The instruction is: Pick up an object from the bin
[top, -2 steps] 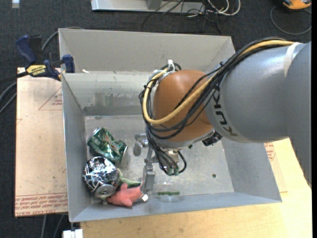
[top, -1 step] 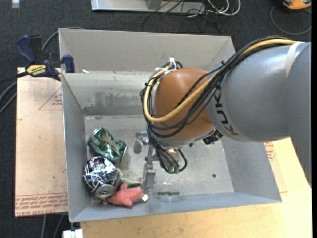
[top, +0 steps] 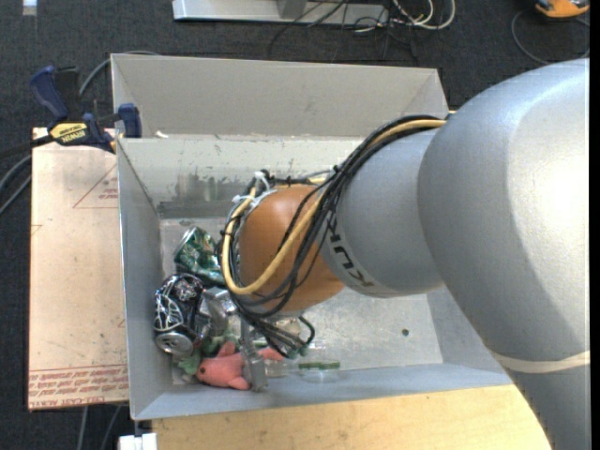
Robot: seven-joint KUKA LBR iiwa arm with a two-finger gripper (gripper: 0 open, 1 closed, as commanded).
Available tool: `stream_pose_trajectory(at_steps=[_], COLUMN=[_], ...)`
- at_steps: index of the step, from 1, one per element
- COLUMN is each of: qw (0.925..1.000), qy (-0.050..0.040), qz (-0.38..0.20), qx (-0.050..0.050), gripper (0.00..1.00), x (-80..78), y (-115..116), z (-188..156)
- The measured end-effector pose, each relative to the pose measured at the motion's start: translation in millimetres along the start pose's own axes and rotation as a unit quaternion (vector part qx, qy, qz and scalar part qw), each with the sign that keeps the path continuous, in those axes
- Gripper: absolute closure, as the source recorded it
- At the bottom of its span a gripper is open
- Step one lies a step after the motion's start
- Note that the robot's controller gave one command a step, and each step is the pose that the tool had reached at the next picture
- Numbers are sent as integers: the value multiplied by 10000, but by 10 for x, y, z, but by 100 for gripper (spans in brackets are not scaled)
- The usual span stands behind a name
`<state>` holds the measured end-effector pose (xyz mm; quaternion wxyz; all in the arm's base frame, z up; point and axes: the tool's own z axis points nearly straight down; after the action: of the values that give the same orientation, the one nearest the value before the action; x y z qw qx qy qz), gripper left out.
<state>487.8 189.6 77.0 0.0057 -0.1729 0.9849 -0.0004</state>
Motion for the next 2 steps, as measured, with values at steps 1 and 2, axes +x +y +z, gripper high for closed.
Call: stream_pose_trajectory(at_steps=[1,2], qw=[9996,10000], qy=[48,-79], qz=[267,10], qx=[-21,-15], gripper=[0,0], x=[54,-47], y=[87,10], z=[-420,-35])
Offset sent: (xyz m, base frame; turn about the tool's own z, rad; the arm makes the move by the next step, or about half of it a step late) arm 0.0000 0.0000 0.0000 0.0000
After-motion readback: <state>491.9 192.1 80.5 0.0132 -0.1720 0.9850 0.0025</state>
